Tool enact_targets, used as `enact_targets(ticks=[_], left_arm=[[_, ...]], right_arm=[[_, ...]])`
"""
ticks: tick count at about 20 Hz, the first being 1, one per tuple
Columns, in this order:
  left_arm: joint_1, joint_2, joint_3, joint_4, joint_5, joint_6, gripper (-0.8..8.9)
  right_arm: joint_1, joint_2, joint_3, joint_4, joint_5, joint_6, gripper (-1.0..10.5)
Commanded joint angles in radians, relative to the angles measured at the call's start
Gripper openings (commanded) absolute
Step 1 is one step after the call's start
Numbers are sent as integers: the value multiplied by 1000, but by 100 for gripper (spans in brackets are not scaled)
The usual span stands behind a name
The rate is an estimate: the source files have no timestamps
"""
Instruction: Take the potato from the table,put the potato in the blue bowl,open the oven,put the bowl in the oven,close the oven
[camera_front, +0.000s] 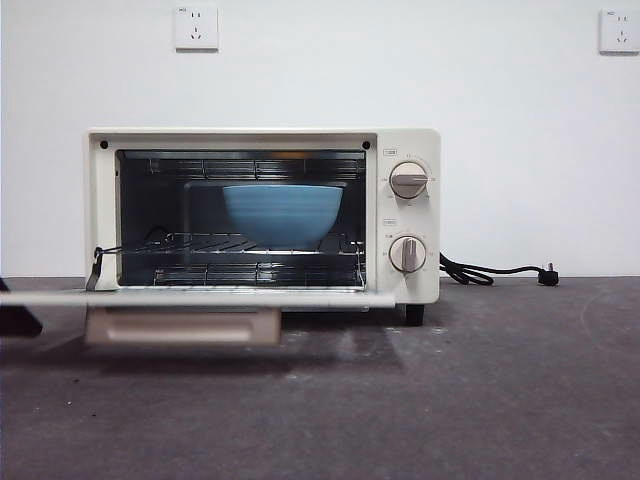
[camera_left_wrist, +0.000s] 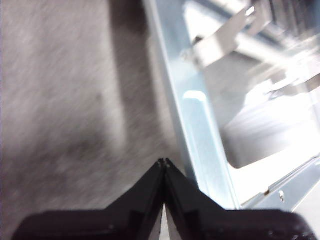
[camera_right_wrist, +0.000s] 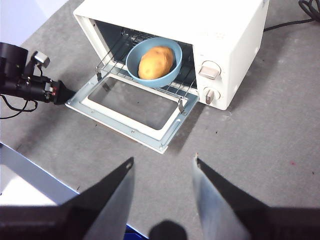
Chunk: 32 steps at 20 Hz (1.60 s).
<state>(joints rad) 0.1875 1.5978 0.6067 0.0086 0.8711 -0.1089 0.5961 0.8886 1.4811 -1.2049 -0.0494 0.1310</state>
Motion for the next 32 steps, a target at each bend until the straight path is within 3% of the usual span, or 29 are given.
enact_targets(ticks=[1,7,15,19,26,32], left_arm=[[6,-10,-3,78,114,-82,-8],[27,-27,-2,282,183,-247,-8],[22,-27,-1,588,124,-423,-8],[19,-27,9,658,63,-445,-8],[8,-27,19,668,82,-474,-8],[-19,-132,19,570,62,-462,-6]], right_arm=[[2,4,-1,3,3,2,189],[2,10,-1,3,3,3,189],[2,12,-1,-1,3,10,189],[2,18,-1,-6,3,10,189],[2,34,-1,-12,2,10,189],[2,55,-1,-28,-2,9,190]])
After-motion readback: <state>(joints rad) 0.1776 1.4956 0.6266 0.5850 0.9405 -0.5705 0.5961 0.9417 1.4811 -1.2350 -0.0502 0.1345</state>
